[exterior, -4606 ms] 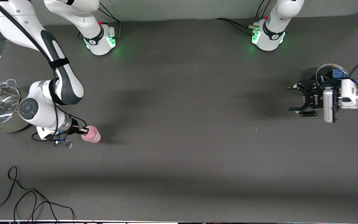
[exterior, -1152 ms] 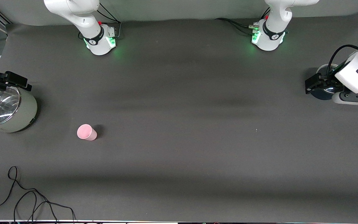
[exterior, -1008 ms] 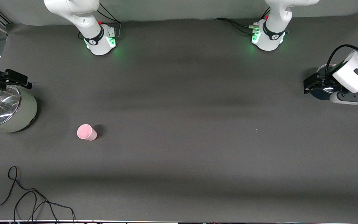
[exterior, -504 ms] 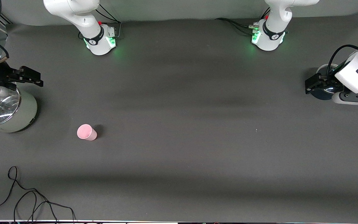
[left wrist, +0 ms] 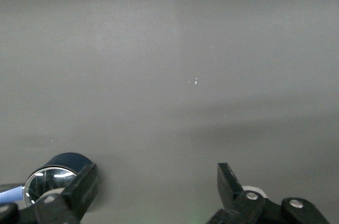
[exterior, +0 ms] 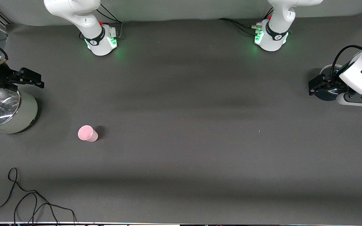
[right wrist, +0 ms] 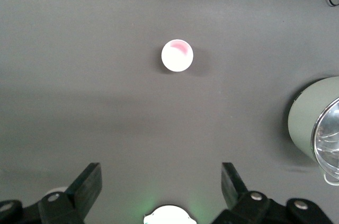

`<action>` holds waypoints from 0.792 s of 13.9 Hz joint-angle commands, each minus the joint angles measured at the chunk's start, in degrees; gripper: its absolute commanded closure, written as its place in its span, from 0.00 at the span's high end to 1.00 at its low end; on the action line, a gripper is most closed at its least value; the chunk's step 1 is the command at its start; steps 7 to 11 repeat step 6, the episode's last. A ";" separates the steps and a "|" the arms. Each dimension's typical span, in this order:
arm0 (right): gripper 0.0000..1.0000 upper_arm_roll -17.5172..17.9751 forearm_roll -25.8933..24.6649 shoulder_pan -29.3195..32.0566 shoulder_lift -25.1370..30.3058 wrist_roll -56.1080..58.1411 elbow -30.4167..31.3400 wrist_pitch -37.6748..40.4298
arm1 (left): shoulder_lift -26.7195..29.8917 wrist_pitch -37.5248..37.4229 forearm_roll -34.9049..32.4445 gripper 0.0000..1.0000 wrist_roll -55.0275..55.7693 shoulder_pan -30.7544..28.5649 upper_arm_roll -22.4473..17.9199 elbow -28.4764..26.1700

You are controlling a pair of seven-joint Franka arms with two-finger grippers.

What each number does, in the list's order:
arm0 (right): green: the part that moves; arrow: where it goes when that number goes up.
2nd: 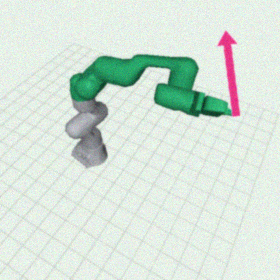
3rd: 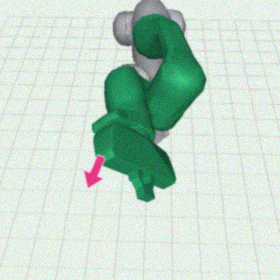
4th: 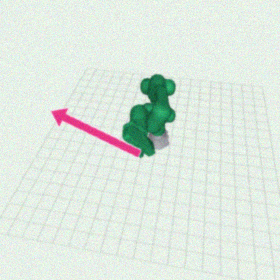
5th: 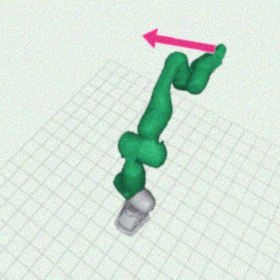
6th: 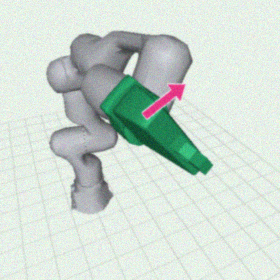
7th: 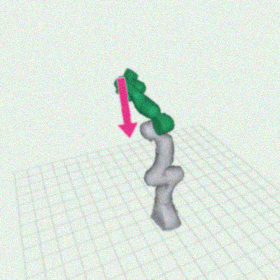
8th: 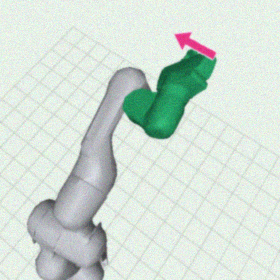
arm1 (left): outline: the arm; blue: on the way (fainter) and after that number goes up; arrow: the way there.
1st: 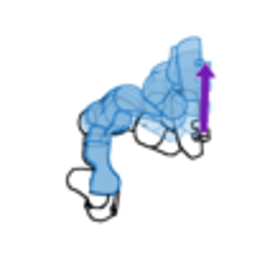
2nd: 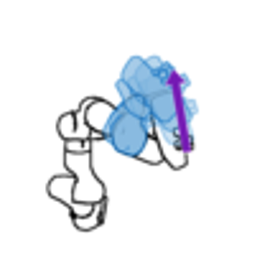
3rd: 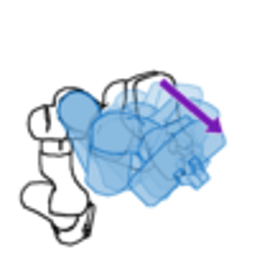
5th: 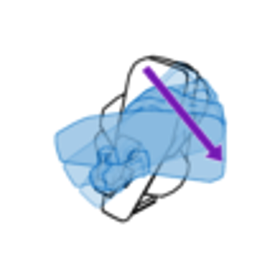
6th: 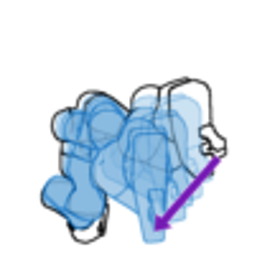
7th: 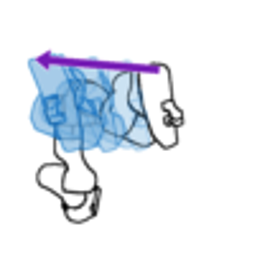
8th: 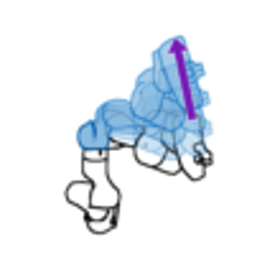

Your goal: Transfer pink cup from left to right arm

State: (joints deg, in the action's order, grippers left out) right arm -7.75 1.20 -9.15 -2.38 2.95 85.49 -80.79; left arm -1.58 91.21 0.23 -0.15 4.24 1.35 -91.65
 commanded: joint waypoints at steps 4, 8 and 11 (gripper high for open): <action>1.00 0.54 0.82 0.18 -0.96 -1.28 -1.90 0.64 | 0.17 0.02 0.48 0.99 0.58 0.68 -0.74 0.60; 1.00 0.54 0.73 0.18 -0.96 -1.28 -1.90 0.64 | 0.00 0.11 0.48 1.00 0.50 0.68 -0.74 1.12; 1.00 0.54 0.73 0.18 -0.96 -1.28 -1.90 0.64 | 0.00 0.11 0.48 1.00 0.50 0.68 -0.74 1.12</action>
